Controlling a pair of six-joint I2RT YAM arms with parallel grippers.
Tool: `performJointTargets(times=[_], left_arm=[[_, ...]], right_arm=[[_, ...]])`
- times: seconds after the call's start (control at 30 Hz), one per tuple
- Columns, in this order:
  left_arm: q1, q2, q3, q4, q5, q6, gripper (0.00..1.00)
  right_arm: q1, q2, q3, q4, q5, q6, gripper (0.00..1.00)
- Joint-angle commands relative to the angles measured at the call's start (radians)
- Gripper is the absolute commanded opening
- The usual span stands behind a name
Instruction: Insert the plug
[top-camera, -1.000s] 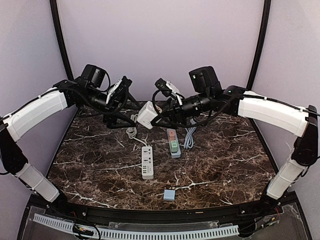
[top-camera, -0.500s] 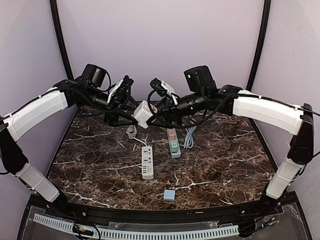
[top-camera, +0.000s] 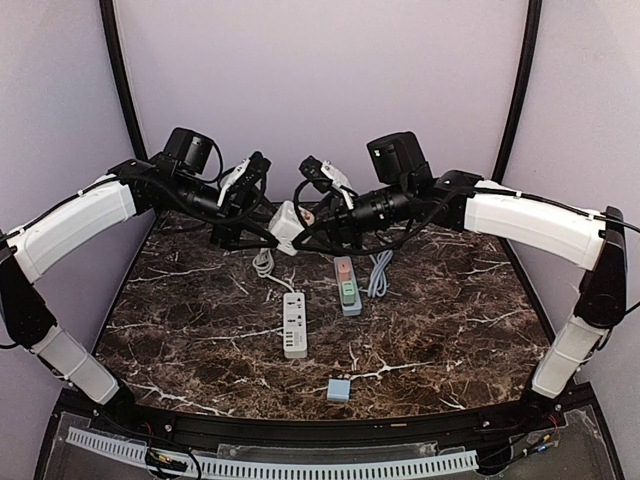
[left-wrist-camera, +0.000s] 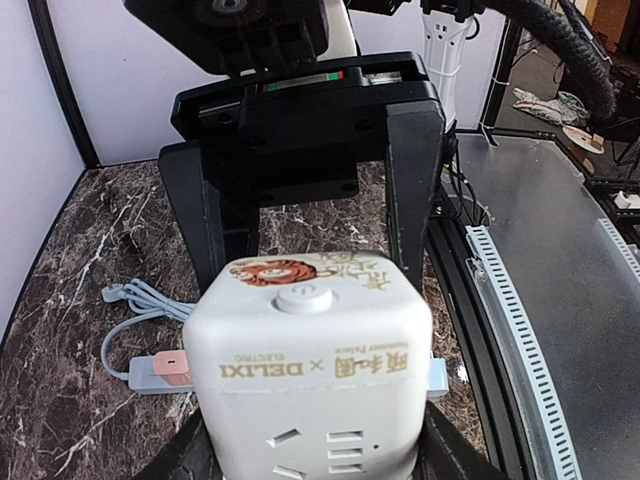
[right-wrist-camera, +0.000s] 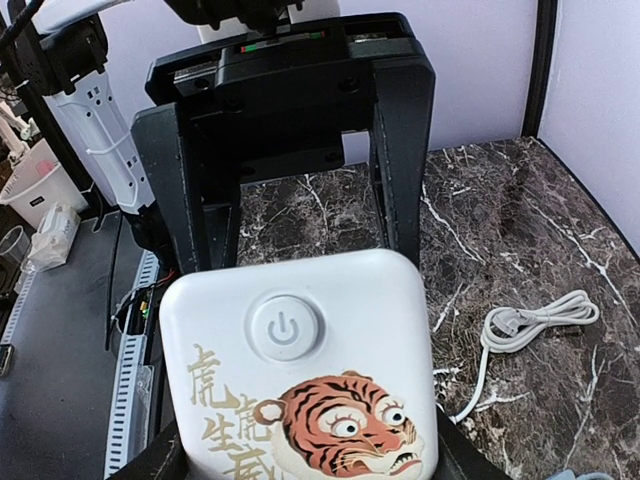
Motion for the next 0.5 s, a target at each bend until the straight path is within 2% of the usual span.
performJointTargets(times=[0.0, 0.1, 0.13, 0.33, 0.47], left_arm=[[-0.006, -0.006, -0.008, 0.073, -0.049, 0.012, 0.01], [-0.006, -0.013, -0.014, 0.088, -0.067, 0.016, 0.01], [-0.005, -0.017, -0.018, 0.096, -0.075, 0.015, 0.01], [-0.004, -0.037, -0.060, 0.174, -0.123, -0.007, 0.01], [-0.003, -0.048, -0.097, 0.242, -0.168, -0.027, 0.01]], right_arm=[[0.032, -0.009, 0.000, 0.091, 0.025, 0.056, 0.57], [0.032, -0.021, -0.017, 0.093, 0.053, 0.068, 0.79], [0.032, -0.026, -0.021, 0.092, 0.062, 0.075, 0.83], [0.031, -0.088, -0.084, 0.109, 0.132, 0.116, 0.92], [0.029, -0.144, -0.131, 0.116, 0.237, 0.187, 0.99]])
